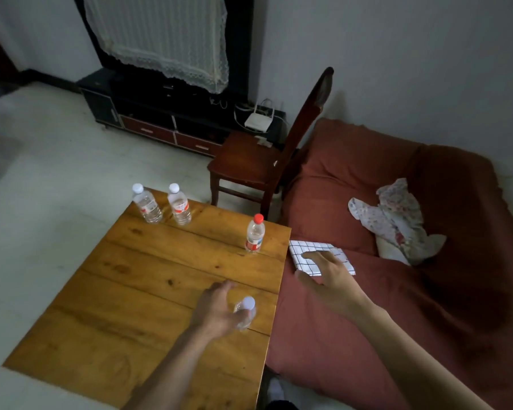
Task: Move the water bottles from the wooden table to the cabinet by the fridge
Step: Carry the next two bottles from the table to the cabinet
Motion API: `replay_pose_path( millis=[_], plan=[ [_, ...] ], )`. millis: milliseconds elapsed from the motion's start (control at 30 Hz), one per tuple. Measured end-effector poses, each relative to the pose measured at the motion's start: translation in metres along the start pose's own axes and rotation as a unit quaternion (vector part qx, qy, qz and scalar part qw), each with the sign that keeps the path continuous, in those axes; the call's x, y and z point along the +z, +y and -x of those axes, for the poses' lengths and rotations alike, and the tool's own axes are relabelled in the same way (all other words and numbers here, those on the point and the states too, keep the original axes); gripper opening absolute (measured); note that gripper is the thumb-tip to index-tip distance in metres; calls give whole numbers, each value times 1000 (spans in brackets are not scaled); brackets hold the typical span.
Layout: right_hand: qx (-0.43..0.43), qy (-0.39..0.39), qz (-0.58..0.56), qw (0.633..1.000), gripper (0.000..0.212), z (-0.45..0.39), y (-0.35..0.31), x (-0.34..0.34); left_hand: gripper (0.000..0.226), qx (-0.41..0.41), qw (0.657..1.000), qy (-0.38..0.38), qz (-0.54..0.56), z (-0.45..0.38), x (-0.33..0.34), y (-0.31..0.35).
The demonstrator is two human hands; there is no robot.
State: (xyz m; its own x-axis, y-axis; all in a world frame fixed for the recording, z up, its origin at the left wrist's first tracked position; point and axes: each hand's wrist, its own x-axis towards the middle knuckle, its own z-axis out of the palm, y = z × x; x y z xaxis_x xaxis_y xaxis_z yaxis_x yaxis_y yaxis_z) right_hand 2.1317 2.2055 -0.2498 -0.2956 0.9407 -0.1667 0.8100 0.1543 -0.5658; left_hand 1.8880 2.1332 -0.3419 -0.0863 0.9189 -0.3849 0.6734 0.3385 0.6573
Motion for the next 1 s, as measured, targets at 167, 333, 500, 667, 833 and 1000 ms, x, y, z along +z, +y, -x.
replay_pose_path(
  millis=[167,333,500,667,833,1000],
  plan=[
    [-18,-86,-19,996,57,-46,23,24,93,-46,996,23,76,-7,30,-16],
    [-57,-129,-18,990,48,-90,44,48,77,-101,988,71,92,-24,67,-22],
    [-63,-174,-17,983,47,-119,71,65,62,-100,987,109,61,-47,106,-23],
    [-80,-196,2,977,45,-135,94,79,62,-146,973,151,99,-54,134,-37],
    [-84,-220,-2,972,45,-150,101,96,66,-160,964,181,116,-58,150,-48],
    [-85,-233,-9,969,45,-167,97,106,60,-172,954,213,119,-69,149,-51]
  ],
)
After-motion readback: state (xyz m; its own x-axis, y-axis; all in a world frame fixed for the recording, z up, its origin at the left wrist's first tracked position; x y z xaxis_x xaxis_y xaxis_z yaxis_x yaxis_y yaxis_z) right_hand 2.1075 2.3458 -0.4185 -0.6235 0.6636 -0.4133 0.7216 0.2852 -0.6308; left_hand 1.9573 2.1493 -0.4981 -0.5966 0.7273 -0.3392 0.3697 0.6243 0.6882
